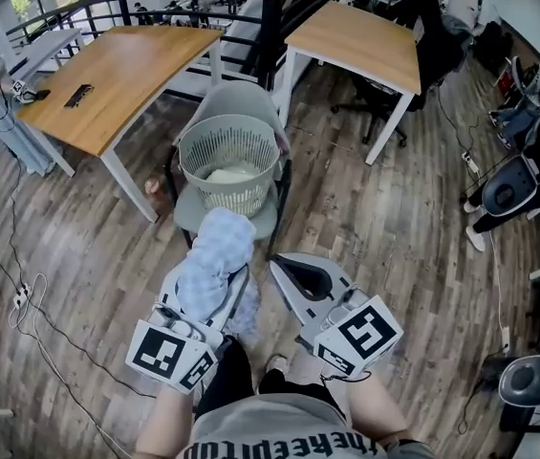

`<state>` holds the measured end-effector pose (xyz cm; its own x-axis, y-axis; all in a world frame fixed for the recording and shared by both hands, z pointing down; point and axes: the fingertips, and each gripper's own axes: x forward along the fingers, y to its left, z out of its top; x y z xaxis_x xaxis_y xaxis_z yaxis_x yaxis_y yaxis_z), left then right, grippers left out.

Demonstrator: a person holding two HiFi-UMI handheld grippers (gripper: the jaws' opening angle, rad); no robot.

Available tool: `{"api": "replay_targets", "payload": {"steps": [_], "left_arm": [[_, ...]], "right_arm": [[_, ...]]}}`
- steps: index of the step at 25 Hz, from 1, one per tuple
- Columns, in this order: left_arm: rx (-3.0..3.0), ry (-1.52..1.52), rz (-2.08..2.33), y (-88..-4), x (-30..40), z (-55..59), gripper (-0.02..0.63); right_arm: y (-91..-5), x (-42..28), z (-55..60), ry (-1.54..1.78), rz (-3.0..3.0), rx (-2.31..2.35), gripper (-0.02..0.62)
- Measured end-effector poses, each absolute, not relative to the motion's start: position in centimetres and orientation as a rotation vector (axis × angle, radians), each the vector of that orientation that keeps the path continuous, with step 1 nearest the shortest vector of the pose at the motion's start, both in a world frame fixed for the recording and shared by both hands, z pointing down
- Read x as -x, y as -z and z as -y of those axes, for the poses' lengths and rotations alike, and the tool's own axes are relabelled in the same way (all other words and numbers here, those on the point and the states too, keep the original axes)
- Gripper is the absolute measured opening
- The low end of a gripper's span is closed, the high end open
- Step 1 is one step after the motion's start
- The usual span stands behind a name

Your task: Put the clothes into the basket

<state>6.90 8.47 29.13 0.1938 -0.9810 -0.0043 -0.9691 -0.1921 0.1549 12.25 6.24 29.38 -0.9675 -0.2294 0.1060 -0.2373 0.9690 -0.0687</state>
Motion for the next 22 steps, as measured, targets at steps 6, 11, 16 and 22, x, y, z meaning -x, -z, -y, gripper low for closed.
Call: {"api": "replay_targets", "payload": {"steps": [6, 11, 16, 22], "left_arm": [[-2.367, 0.150, 1.875, -29.1, -3.5, -6.2, 0.190], [-2.392, 0.150, 1.853, -28.7, -0.9, -4.5, 0.190], [-2.412, 0.146, 1.841, -28.6, 1.8, -2.9, 0.190], [-2.430, 0.143, 1.813, -28.8, 4.6, -1.5, 0.190]], "right_arm": [[-29.4, -9.0, -4.1, -0.133, 3.014, -0.415, 0.011], [-29.0, -6.4, -2.6, -0.125, 3.015, -0.444, 0.011], [-28.9, -3.8, -1.1, -0.121, 3.019, -0.470, 0.011], [-29.2, -0.9, 0.0, -0.128, 3.012, -0.494, 0.011]]}}
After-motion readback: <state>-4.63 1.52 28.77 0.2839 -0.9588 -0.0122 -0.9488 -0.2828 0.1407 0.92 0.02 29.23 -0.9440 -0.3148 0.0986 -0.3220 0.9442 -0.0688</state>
